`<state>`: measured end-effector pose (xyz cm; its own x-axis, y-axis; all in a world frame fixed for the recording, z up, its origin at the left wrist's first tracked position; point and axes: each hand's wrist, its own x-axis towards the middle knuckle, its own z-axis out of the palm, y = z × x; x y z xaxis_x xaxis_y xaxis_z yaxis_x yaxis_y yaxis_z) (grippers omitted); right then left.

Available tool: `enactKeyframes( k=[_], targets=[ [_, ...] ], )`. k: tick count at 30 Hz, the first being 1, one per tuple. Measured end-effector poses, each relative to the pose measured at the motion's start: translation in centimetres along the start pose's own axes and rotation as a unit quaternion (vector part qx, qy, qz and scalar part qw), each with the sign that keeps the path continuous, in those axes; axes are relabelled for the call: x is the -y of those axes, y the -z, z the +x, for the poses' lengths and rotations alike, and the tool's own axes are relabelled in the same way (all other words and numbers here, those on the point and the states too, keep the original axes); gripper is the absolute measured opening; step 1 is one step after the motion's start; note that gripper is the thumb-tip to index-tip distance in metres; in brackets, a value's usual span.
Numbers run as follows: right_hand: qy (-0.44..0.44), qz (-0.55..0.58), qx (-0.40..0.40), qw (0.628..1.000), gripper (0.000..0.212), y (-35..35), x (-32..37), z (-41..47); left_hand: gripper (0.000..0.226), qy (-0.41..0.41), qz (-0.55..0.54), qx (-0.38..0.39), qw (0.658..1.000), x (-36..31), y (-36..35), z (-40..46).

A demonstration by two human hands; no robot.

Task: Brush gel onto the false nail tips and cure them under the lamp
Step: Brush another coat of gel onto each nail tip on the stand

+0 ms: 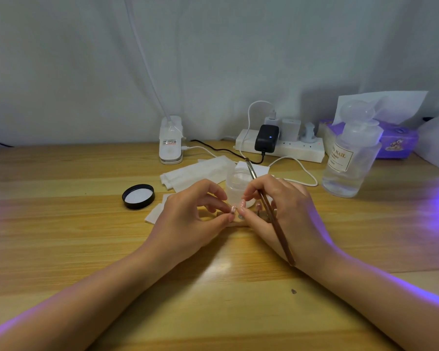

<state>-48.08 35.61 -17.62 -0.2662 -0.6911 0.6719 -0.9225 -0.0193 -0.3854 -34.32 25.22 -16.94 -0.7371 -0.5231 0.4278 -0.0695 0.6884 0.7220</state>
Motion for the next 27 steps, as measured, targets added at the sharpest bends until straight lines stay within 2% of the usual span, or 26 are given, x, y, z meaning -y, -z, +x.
enactKeyframes(
  k=[18, 24, 27],
  targets=[
    [0.063, 0.000, -0.026, 0.998, 0.021, 0.09, 0.01, -0.19, 0.039, -0.003, 0.011, 0.009, 1.000, 0.51, 0.01, 0.06],
    [0.074, 0.047, -0.059, 0.994, 0.022, 0.39, 0.35, -0.17, 0.041, -0.050, 0.041, 0.005, 0.998, 0.12, -0.01, -0.04],
    [0.086, 0.060, -0.068, 0.992, 0.021, 0.64, 0.57, -0.24, 0.033, -0.085, 0.060, 0.001, 0.995, -0.20, -0.10, -0.08]
  ],
)
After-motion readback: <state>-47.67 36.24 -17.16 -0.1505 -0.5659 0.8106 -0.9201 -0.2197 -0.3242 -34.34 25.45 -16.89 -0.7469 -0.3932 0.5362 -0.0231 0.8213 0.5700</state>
